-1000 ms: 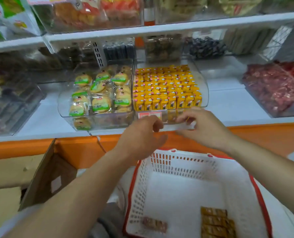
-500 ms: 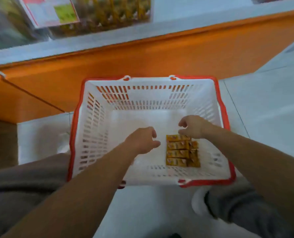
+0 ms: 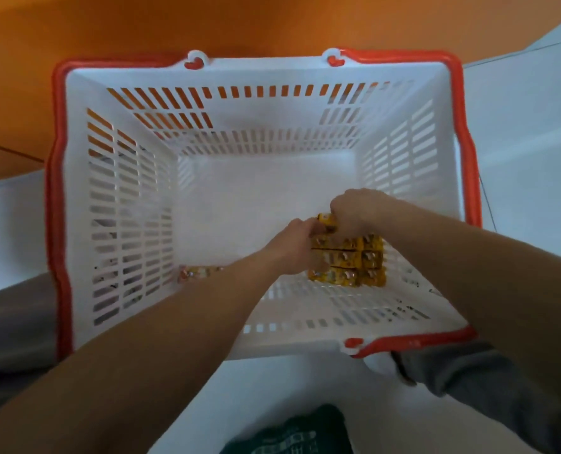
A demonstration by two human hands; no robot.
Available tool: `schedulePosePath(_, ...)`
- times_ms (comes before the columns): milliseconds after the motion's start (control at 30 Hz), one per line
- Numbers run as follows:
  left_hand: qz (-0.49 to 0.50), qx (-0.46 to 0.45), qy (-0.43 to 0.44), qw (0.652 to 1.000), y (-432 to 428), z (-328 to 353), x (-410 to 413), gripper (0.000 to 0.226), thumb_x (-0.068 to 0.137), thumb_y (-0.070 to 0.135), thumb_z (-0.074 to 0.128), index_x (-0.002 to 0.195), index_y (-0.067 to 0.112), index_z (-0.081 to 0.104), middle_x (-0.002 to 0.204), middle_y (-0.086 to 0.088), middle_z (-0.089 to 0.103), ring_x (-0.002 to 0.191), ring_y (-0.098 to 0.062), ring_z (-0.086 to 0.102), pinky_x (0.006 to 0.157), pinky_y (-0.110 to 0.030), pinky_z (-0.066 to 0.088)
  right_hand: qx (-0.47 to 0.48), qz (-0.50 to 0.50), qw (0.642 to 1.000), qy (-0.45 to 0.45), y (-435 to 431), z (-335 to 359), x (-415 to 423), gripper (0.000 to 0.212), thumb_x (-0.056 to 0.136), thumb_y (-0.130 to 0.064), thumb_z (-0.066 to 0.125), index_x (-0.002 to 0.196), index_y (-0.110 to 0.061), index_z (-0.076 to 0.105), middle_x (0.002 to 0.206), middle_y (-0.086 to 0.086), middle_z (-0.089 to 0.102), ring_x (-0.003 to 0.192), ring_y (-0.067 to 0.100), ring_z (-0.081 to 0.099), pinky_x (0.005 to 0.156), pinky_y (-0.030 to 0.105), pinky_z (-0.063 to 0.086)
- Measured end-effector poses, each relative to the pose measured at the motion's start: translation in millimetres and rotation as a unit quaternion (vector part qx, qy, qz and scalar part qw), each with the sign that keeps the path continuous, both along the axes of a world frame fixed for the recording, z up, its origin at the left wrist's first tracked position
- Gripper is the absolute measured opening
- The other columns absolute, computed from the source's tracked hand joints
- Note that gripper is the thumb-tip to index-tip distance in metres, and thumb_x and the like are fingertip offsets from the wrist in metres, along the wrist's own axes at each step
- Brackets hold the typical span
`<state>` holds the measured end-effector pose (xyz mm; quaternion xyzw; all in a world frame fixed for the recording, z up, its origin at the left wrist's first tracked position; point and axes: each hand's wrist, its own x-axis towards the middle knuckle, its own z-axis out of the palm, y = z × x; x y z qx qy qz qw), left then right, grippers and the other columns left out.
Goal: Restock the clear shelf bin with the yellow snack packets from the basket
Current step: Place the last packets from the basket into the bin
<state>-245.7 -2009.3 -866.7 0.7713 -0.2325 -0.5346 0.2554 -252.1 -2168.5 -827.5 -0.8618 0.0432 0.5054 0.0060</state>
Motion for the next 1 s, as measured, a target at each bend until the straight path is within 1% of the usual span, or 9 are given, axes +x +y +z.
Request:
schedulePosePath(133,-0.029,-0.005,0.001,1.000,2.0,-5.5,3.5,0.076,0.072,0.026,0.091,0.138,0.020,0.053,0.127,-0.008,0.060,0.106,-0.030,0.063,0.089,-0.044,0.054,-0.016,-0.004,0.999,-0.040,-4.7,5.0,1.9,0.043,0.089,-0.052,0.060,0.067,-0.017,0.050,0.071,0.002,0.054,0.063,0.019,0.053,0.063,0.033,0.048)
schedulePosePath(233,-0.016,-0.007,0.007,1.000,-2.2,-5.1,0.8,0.077,0.070,0.025,0.091,0.135,0.017,0.051,0.128,-0.009,0.056,0.109,-0.029,0.061,0.090,-0.044,0.054,-0.016,0.010,1.000,-0.019,-3.9,7.3,-0.6,0.041,0.096,-0.050,0.052,0.074,-0.014,0.051,0.071,0.001,0.052,0.061,0.015,0.049,0.054,0.030,0.040)
schedulePosePath(367,0.017,-0.018,0.043,0.999,-5.7,-4.6,-2.1,0.064,0.073,0.029,0.090,0.117,0.024,0.044,0.114,0.001,0.057,0.097,-0.020,0.058,0.071,-0.031,0.051,0.017,-0.031,0.999,0.023,-1.5,8.6,-1.9,0.036,0.102,-0.040,0.045,0.081,-0.012,0.054,0.075,0.002,0.054,0.064,0.015,0.050,0.054,0.029,0.037)
schedulePosePath(467,0.017,-0.029,0.052,0.998,-6.5,-3.3,1.4,0.065,0.073,0.033,0.091,0.122,0.021,0.051,0.122,-0.004,0.056,0.107,-0.023,0.059,0.086,-0.039,0.055,0.027,-0.050,0.997,0.057,-2.1,7.8,-2.0,0.035,0.104,-0.032,0.040,0.077,-0.013,0.052,0.077,0.001,0.052,0.066,0.013,0.049,0.057,0.029,0.038)
schedulePosePath(567,-0.026,-0.022,0.043,0.998,-4.0,-1.8,7.4,0.061,0.078,0.040,0.086,0.131,0.022,0.061,0.118,0.000,0.063,0.109,-0.023,0.062,0.087,-0.033,0.050,0.052,-0.077,0.993,0.068,-1.8,6.5,-1.4,0.039,0.106,-0.034,0.036,0.077,-0.012,0.052,0.080,0.002,0.053,0.067,0.012,0.048,0.064,0.030,0.040)
schedulePosePath(633,-0.049,-0.015,0.052,0.997,-0.7,-2.0,10.9,0.054,0.081,0.040,0.084,0.129,0.024,0.065,0.116,0.001,0.069,0.108,-0.021,0.063,0.090,-0.032,0.049,0.068,-0.100,0.990,0.074,-3.2,6.3,-1.4,0.041,0.104,-0.040,0.040,0.076,-0.013,0.054,0.083,0.004,0.055,0.068,0.015,0.053,0.060,0.032,0.045)
schedulePosePath(700,-0.071,-0.003,0.060,0.996,2.2,-1.0,13.7,0.048,0.081,0.040,0.083,0.124,0.025,0.068,0.116,0.001,0.071,0.108,-0.020,0.063,0.094,-0.034,0.050,0.089,-0.157,0.979,0.093,-6.6,4.7,-3.2,0.038,0.100,-0.043,0.048,0.092,-0.009,0.063,0.092,0.007,0.060,0.074,0.021,0.063,0.051,0.031,0.054)
schedulePosePath(833,-0.099,0.006,0.060,0.993,4.6,1.2,15.4,0.049,0.079,0.041,0.085,0.122,0.025,0.066,0.114,0.004,0.069,0.107,-0.021,0.063,0.089,-0.031,0.048,0.115,-0.225,0.964,0.084,-10.2,4.4,-7.8,0.031,0.094,-0.029,0.057,0.117,-0.009,0.063,0.100,0.005,0.058,0.080,0.024,0.066,0.045,0.027,0.055)
schedulePosePath(1000,-0.135,-0.005,-0.003,0.991,4.5,2.6,11.1,0.059,0.075,0.040,0.087,0.128,0.027,0.062,0.117,0.003,0.067,0.103,-0.019,0.059,0.083,-0.031,0.045,0.118,-0.263,0.955,0.069,-10.2,4.4,-7.0,0.029,0.088,-0.027,0.066,0.105,-0.003,0.067,0.095,0.010,0.062,0.077,0.027,0.069,0.049,0.032,0.059)
